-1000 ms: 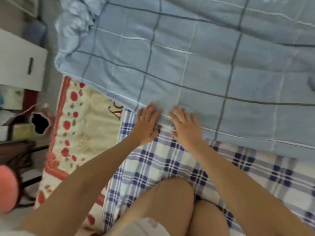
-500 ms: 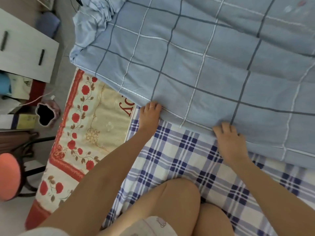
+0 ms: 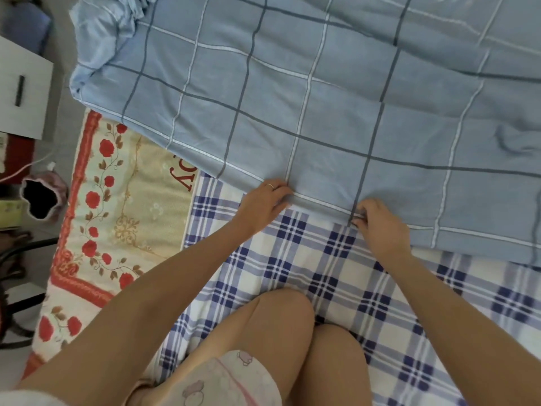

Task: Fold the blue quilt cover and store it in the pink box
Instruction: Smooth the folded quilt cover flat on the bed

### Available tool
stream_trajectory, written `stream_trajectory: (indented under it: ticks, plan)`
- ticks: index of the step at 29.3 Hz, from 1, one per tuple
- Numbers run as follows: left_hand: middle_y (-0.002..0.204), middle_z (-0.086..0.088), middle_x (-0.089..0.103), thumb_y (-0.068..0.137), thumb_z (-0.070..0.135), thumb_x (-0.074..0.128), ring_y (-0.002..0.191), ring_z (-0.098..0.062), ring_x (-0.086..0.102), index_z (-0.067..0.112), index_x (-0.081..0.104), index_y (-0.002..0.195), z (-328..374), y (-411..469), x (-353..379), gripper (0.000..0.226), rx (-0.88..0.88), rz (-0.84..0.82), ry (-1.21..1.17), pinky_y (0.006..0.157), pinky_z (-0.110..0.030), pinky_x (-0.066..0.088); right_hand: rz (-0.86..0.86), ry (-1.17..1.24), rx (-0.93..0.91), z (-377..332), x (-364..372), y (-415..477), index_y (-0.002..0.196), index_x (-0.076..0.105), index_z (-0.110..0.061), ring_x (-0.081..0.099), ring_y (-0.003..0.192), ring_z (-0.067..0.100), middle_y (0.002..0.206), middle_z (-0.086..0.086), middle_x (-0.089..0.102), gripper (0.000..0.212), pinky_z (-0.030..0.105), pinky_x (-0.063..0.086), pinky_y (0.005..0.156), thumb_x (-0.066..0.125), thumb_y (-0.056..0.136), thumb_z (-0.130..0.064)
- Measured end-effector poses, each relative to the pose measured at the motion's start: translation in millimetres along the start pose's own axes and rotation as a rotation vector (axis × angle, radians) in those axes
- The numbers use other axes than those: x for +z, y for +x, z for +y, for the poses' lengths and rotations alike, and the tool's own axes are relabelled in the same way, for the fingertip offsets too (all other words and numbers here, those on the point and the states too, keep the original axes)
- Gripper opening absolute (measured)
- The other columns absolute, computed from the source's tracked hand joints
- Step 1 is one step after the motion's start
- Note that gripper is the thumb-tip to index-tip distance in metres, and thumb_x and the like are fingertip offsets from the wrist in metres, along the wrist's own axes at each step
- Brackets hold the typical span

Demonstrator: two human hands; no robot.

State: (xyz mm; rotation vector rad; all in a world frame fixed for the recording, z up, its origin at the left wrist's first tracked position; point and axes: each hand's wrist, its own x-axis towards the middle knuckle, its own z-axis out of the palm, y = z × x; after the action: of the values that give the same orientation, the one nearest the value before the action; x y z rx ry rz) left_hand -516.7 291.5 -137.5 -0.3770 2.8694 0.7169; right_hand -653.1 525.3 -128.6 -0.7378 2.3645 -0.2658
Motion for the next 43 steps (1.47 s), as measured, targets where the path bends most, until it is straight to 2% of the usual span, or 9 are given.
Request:
stream_trajectory:
  ticks: [6, 12, 15, 18, 21, 29, 36, 40, 43]
  plan:
    - [0.106, -0.009, 0.063, 0.081, 0.011, 0.07, 0.099, -0.027, 0.058, 0.006, 0.068, 0.099, 6.0, 4.6, 2.8, 0.019, -0.117, 0.008, -0.036, 0.067, -0.033, 0.052, 0.082, -0.065, 0.021, -1.7, 20.7, 1.8, 0.099, 0.061, -0.005, 0.058, 0.075, 0.031, 0.104, 0.012, 0.057, 0.009, 0.03, 0.035, 0.058, 0.053, 0.094, -0.006]
    - [0.078, -0.009, 0.066, 0.069, 0.01, 0.078, 0.075, -0.029, 0.065, 0.008, 0.066, 0.071, 10.8, 22.9, -1.1, 0.012, 0.101, -0.118, 0.34, 0.062, -0.028, 0.05, 0.146, -0.255, -0.238, 4.6, 20.6, 2.6, 0.075, 0.061, 0.009, 0.053, 0.041, 0.03, 0.071, 0.024, 0.058, 0.044, 0.032, 0.045, 0.041, 0.083, 0.037, 0.018]
    - [0.085, -0.009, 0.067, 0.084, 0.014, 0.048, 0.079, -0.028, 0.063, 0.007, 0.065, 0.081, 3.4, 11.3, -4.5, 0.019, 0.193, -0.057, 0.451, 0.068, -0.031, 0.048, 0.261, -0.363, -0.337, 8.4, 17.0, -1.6, 0.084, 0.061, 0.009, 0.06, 0.06, 0.035, 0.082, 0.027, 0.06, 0.039, 0.04, 0.052, 0.058, 0.081, 0.05, 0.01]
    - [0.092, -0.008, 0.067, 0.084, 0.009, 0.043, 0.083, -0.027, 0.063, 0.008, 0.066, 0.088, 4.4, -2.9, -7.9, 0.023, 0.257, 0.009, 0.498, 0.075, -0.033, 0.047, 0.41, -0.395, -0.406, 10.9, 22.1, -19.0, 0.095, 0.058, 0.003, 0.058, 0.086, 0.037, 0.1, 0.024, 0.058, 0.017, 0.046, 0.046, 0.083, 0.056, 0.078, 0.007]
    - [0.093, -0.008, 0.066, 0.077, 0.002, 0.044, 0.085, -0.026, 0.063, 0.008, 0.066, 0.09, 7.2, -12.9, -8.3, 0.026, 0.27, 0.039, 0.477, 0.077, -0.034, 0.048, 0.432, -0.38, -0.413, 11.7, 29.8, -32.3, 0.098, 0.058, 0.002, 0.055, 0.093, 0.036, 0.105, 0.023, 0.057, 0.027, 0.044, 0.038, 0.092, 0.034, 0.086, 0.004]
    - [0.066, -0.013, 0.055, 0.05, -0.019, 0.069, 0.055, -0.027, 0.053, 0.002, 0.058, 0.076, 25.4, -28.1, -9.3, 0.035, 0.182, -0.066, 0.311, 0.048, -0.025, 0.039, 0.283, -0.408, -0.45, 9.6, 34.4, -36.0, 0.09, 0.06, 0.002, 0.058, 0.073, 0.033, 0.089, 0.02, 0.058, 0.035, 0.043, 0.05, 0.073, 0.026, 0.084, 0.002]
    - [0.067, -0.013, 0.055, 0.047, -0.018, 0.073, 0.054, -0.025, 0.054, -0.001, 0.06, 0.081, 15.2, -49.3, -4.4, 0.04, 0.182, -0.177, 0.303, 0.045, -0.025, 0.039, 0.192, -0.316, -0.552, 6.4, 29.1, -26.5, 0.074, 0.059, 0.0, 0.051, 0.048, 0.025, 0.06, 0.011, 0.052, 0.023, 0.031, 0.047, 0.052, 0.065, 0.054, 0.012]
    - [0.082, -0.015, 0.061, 0.067, -0.007, 0.074, 0.071, -0.029, 0.06, 0.002, 0.06, 0.089, -8.2, -44.3, -5.2, 0.028, 0.27, -0.198, 0.249, 0.057, -0.035, 0.05, 0.111, -0.302, -0.467, 4.5, 30.1, -22.9, 0.071, 0.059, 0.0, 0.052, 0.046, 0.026, 0.058, 0.012, 0.053, 0.036, 0.033, 0.049, 0.05, 0.078, 0.043, 0.013]
    - [0.112, -0.017, 0.06, 0.075, -0.005, 0.061, 0.105, -0.034, 0.058, 0.004, 0.059, 0.108, -40.1, -35.8, -21.0, 0.034, 0.138, -0.155, 0.37, 0.089, -0.048, 0.049, 0.033, -0.316, -0.393, -0.2, 33.6, -21.5, 0.072, 0.06, 0.0, 0.055, 0.048, 0.028, 0.061, 0.014, 0.056, 0.043, 0.035, 0.049, 0.052, 0.086, 0.038, 0.004]
